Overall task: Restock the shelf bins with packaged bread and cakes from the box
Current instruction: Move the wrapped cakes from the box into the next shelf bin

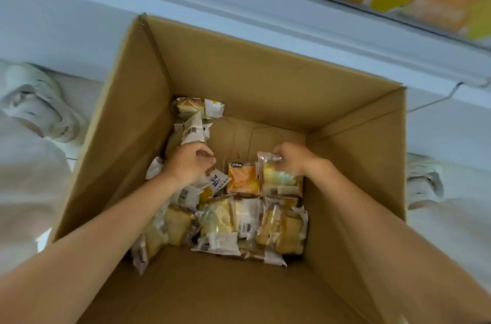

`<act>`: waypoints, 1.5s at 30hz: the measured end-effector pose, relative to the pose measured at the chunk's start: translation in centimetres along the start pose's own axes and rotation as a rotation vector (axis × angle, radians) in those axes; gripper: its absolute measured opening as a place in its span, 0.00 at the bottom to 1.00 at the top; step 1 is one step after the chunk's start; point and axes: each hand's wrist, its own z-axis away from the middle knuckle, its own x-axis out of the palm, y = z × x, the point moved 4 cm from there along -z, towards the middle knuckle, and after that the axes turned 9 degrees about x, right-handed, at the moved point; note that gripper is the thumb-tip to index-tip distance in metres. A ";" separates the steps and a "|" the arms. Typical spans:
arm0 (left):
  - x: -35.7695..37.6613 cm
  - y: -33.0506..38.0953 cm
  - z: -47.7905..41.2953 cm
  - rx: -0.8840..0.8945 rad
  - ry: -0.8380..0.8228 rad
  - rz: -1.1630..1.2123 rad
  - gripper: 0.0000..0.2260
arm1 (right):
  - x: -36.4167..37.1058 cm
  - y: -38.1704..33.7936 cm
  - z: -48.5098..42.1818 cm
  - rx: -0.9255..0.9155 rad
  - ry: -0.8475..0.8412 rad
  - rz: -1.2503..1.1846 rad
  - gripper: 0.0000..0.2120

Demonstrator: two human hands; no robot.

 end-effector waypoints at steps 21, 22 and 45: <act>-0.6 5.0 2.6 -0.159 -0.223 0.747 0.17 | -1.8 -2.3 7.7 -0.105 -0.239 -1.327 0.14; -0.6 4.7 2.3 -0.165 -0.183 0.747 0.17 | -1.5 -1.9 7.2 -0.097 -0.248 -1.363 0.14; -2.0 3.6 0.6 -0.006 0.142 0.479 0.19 | -5.2 -2.6 3.6 -0.341 -0.081 -0.550 0.05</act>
